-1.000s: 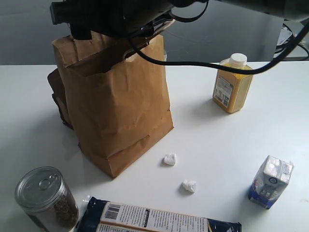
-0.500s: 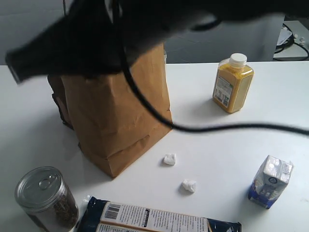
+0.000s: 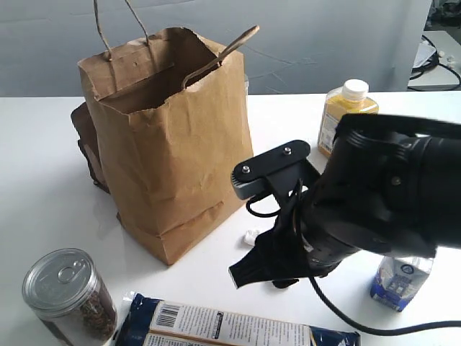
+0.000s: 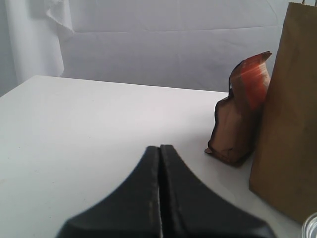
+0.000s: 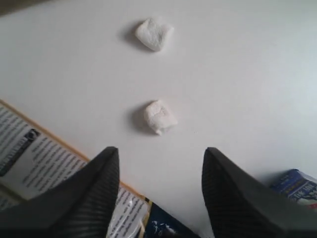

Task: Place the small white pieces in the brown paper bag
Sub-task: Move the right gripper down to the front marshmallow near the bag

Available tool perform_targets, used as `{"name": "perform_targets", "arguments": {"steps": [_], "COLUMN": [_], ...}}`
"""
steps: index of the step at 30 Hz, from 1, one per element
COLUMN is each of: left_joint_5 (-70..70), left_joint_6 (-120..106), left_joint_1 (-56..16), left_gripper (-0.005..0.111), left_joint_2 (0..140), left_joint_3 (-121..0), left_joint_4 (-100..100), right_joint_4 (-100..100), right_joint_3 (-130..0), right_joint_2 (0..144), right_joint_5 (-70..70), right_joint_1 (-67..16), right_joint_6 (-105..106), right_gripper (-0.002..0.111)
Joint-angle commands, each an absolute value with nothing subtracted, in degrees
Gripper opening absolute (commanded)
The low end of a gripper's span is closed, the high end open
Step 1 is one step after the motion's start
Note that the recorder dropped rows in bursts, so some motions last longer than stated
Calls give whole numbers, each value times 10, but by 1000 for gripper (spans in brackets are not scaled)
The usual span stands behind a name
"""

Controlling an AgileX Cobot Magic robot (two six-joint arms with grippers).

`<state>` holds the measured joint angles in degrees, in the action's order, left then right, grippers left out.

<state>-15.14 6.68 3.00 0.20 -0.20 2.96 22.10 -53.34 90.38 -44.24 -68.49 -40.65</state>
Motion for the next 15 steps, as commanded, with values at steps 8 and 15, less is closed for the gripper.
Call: {"name": "perform_targets", "arguments": {"steps": [8,15], "left_joint_5": [-148,-148], "left_joint_6": [69,69], "left_joint_1": [26,26], "left_gripper": [0,0], "left_joint_2": [0,0], "left_joint_3": [0,0], "left_joint_4": [25,25], "right_joint_4": [306,328], "right_joint_3": [-530,-531], "right_joint_2": [1022,1064], "right_joint_5": [-414,-360], "right_joint_1": [-678,-678], "right_joint_6": [-450,-470], "right_gripper": [49,49]}}
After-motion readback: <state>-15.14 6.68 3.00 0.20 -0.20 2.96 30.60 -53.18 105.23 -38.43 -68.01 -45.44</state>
